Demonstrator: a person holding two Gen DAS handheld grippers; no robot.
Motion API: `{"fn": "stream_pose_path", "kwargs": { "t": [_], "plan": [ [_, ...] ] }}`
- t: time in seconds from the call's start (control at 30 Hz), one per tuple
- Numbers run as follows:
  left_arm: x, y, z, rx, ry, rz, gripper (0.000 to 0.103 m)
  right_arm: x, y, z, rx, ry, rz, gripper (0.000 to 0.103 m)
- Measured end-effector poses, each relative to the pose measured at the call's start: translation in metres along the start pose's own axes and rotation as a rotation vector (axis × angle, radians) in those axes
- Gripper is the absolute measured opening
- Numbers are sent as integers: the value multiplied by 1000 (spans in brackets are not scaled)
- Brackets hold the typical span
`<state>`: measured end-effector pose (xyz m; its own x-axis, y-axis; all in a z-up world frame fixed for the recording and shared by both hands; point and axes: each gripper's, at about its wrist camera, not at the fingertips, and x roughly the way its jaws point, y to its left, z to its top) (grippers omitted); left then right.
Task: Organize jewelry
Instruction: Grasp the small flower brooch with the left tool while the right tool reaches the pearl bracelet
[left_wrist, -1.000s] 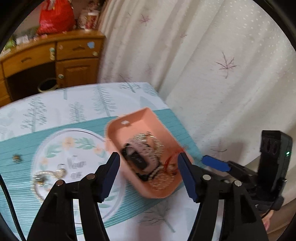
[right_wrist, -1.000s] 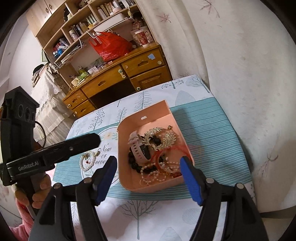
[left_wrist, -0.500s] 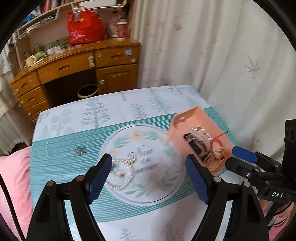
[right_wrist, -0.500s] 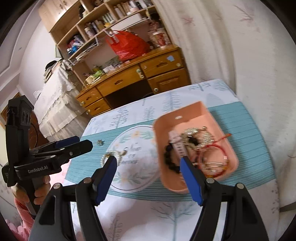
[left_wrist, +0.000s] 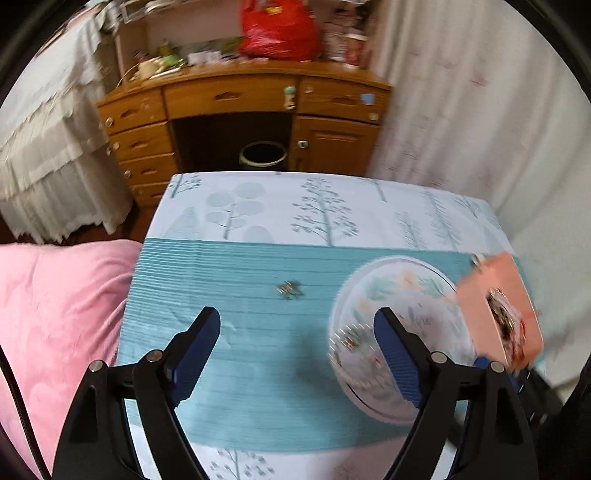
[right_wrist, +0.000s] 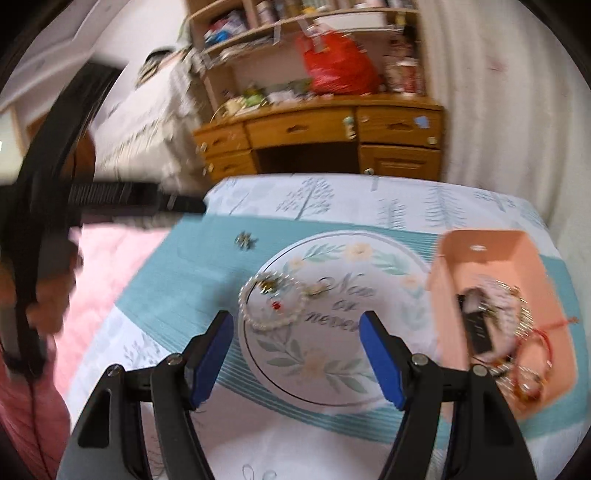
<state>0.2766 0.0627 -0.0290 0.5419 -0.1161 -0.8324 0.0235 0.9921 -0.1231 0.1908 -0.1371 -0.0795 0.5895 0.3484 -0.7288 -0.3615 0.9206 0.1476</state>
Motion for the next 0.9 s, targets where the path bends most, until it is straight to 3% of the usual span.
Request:
{"fn": "stream_pose_path", "kwargs": {
  "t": [0.13,0.27,0.53,0.6,0.83,0.9],
  "plan": [
    [27,19,13,-73,25,-20,84,28,12,0,-44,44,-13,70],
    [61,25,16,-117,97,-3,81,52,19,8,-84,62,-34,56],
    [85,11,13,-60,89,40,79,76,21,2,-100,90,-44,44],
    [91,8,12,-52,97,43,72,77,23,2,-113,86,-52,42],
    [105,6,8,-45,113,95,66,77,24,3,-119,83,-44,41],
    [107,7,7,-46,114,86,59,77,24,3,-116,79,-41,41]
  ]
}}
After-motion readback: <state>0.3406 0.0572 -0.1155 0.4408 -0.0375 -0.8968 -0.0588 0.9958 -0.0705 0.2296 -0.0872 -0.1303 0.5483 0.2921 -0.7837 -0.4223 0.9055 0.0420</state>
